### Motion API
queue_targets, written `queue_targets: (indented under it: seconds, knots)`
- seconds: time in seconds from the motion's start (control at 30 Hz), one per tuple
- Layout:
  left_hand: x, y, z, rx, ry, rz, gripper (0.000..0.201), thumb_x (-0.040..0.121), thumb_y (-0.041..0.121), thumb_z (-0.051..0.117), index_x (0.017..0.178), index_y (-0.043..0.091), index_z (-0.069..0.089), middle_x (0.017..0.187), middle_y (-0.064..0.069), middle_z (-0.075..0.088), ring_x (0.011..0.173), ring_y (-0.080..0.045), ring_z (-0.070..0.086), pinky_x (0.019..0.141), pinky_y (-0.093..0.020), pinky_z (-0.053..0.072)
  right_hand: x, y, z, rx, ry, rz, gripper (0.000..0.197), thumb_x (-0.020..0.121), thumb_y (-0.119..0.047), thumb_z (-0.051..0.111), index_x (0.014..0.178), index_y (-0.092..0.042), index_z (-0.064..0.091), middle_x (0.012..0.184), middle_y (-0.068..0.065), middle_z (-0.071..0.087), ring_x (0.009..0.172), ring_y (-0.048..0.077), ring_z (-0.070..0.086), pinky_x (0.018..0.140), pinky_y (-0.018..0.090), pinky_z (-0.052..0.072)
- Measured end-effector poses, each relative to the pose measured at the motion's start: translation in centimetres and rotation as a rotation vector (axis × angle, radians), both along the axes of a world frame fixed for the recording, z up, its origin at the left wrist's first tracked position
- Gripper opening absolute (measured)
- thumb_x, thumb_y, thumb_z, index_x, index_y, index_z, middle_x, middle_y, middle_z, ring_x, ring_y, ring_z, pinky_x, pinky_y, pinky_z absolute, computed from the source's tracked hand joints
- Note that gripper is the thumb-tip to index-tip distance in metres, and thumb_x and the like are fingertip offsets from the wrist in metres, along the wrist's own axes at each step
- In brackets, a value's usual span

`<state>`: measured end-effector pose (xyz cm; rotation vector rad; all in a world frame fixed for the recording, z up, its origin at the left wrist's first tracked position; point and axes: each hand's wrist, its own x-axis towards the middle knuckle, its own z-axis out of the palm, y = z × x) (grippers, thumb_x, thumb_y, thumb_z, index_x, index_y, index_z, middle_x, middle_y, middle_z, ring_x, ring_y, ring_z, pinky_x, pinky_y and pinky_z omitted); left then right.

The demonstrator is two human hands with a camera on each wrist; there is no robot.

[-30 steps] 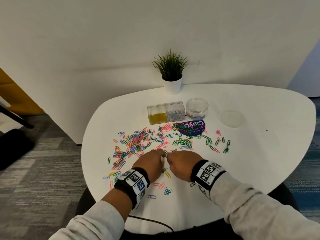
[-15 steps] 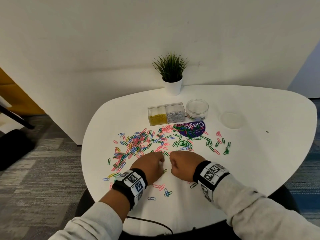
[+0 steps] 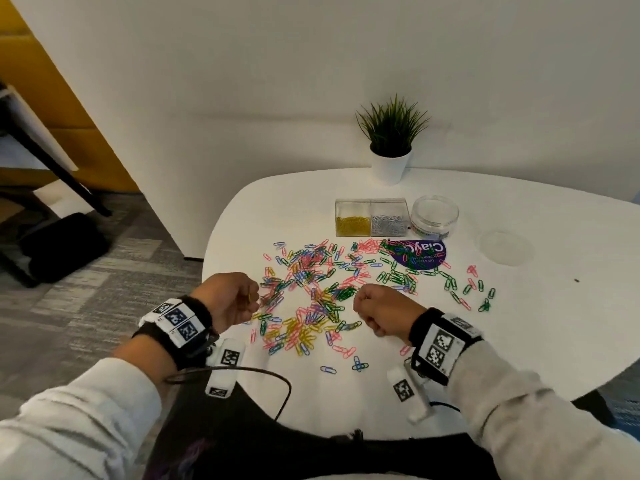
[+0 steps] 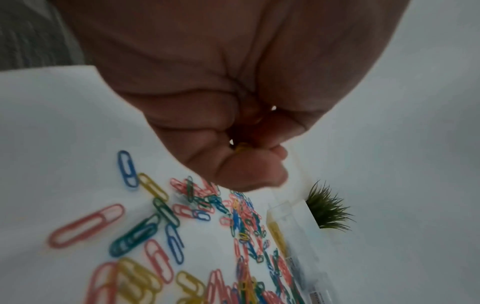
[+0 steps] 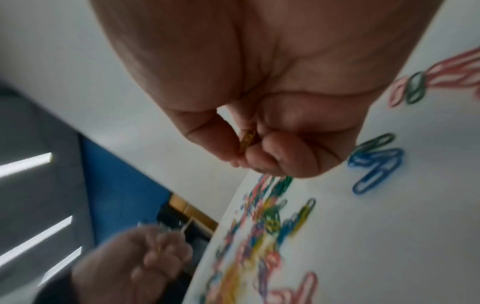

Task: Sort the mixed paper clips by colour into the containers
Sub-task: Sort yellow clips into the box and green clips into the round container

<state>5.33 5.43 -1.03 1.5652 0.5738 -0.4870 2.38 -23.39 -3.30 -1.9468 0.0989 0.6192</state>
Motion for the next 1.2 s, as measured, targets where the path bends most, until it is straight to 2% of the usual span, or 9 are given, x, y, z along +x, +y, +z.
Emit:
queue_targets:
  seconds: [0.17, 0.27, 0.37, 0.5, 0.67, 0.77, 0.9, 1.03, 1.2]
  knots:
    - [-0.5, -0.5, 0.4, 0.126, 0.022, -0.285, 0.015, 0.073, 0.019, 0.051, 0.06, 0.015, 0.044, 0.065, -0.01, 0.053, 0.043, -0.016, 0.029, 0.044, -0.019, 0.023, 0.1, 3.3, -0.9, -0.625, -0.245, 0.432, 0.032, 0.097, -0.045, 0.053, 0.081, -0.02, 0.041, 0.074, 0.0, 0.043, 0.069, 0.018, 0.042, 0.056, 0.027, 0.029]
    - [-0.4, -1.7, 0.2, 0.547, -0.165, -0.749, 0.034, 0.085, 0.029, 0.067, 0.061, 0.013, 0.049, 0.057, -0.003, 0.047, 0.049, -0.018, 0.034, 0.049, -0.025, 0.028, 0.1, 3.1, -1.4, -0.747, -0.283, 0.467, 0.036, 0.094, -0.054, 0.054, 0.092, -0.019, 0.042, 0.077, -0.006, 0.041, 0.078, 0.019, 0.044, 0.056, 0.026, 0.029]
    - [-1.3, -2.9, -0.6, 0.97, -0.395, -1.147, 0.024, 0.085, 0.042, 0.063, 0.074, 0.021, 0.06, 0.075, 0.003, 0.059, 0.067, -0.013, 0.048, 0.065, -0.026, 0.04, 0.0, 1.7, -1.5, -0.7, -0.29, 0.402, 0.033, 0.089, -0.049, 0.063, 0.084, -0.023, 0.043, 0.082, -0.004, 0.049, 0.074, 0.017, 0.045, 0.058, 0.028, 0.032]
    - [-1.8, -2.8, -1.7, 1.081, -0.448, -1.234, 0.019, 0.086, 0.047, 0.059, 0.104, 0.045, 0.064, 0.106, 0.015, 0.063, 0.1, -0.012, 0.058, 0.084, -0.029, 0.049, -0.1, -0.1, -1.3, -0.636, -0.276, 0.274, 0.029, 0.095, -0.046, 0.055, 0.082, -0.023, 0.046, 0.083, -0.001, 0.055, 0.072, 0.016, 0.048, 0.063, 0.03, 0.036]
    - [-1.5, -2.2, -2.1, 1.076, -0.435, -1.222, 0.031, 0.088, 0.05, 0.058, 0.119, 0.052, 0.06, 0.125, 0.013, 0.062, 0.114, -0.016, 0.057, 0.097, -0.034, 0.049, 0.5, -0.4, -1.0, -0.417, -0.27, 0.057, 0.023, 0.103, -0.02, 0.035, 0.098, -0.021, 0.058, 0.089, 0.001, 0.062, 0.079, 0.019, 0.058, 0.067, 0.031, 0.045]
    - [-1.1, -1.7, -1.9, 1.099, -0.435, -1.184, 0.03, 0.09, 0.046, 0.057, 0.119, 0.05, 0.06, 0.126, 0.013, 0.061, 0.114, -0.017, 0.057, 0.096, -0.035, 0.049, 0.6, -0.1, -1.0, -0.354, -0.178, 0.055, 0.028, 0.099, -0.009, 0.034, 0.098, -0.02, 0.06, 0.092, 0.006, 0.065, 0.071, 0.019, 0.055, 0.057, 0.026, 0.043]
    - [-1.0, -1.8, -1.7, 1.079, -0.461, -1.176, 0.022, 0.091, 0.041, 0.056, 0.111, 0.043, 0.065, 0.115, 0.012, 0.065, 0.103, -0.015, 0.059, 0.092, -0.035, 0.051, 0.6, 1.1, -1.3, -0.529, -0.27, 0.272, 0.021, 0.101, -0.018, 0.04, 0.099, -0.024, 0.06, 0.103, -0.004, 0.061, 0.093, 0.015, 0.056, 0.078, 0.029, 0.044]
    - [-1.4, -2.7, -1.6, 1.023, -0.49, -1.259, 0.023, 0.087, 0.047, 0.065, 0.108, 0.038, 0.07, 0.106, 0.014, 0.068, 0.099, -0.012, 0.06, 0.091, -0.033, 0.051, 0.4, 0.6, -2.0, -0.746, -0.34, 0.354, 0.006, 0.095, -0.028, 0.056, 0.1, -0.027, 0.058, 0.107, -0.004, 0.06, 0.096, 0.018, 0.056, 0.082, 0.029, 0.044]
    - [-2.2, -3.9, -2.0, 1.038, -0.538, -1.386, 0.019, 0.087, 0.045, 0.066, 0.104, 0.038, 0.071, 0.108, 0.016, 0.067, 0.096, -0.01, 0.057, 0.088, -0.032, 0.05, 0.1, -0.8, -2.9, -0.736, -0.318, 0.298, 0.01, 0.094, -0.032, 0.06, 0.091, -0.023, 0.058, 0.098, -0.004, 0.062, 0.091, 0.017, 0.058, 0.08, 0.03, 0.047]
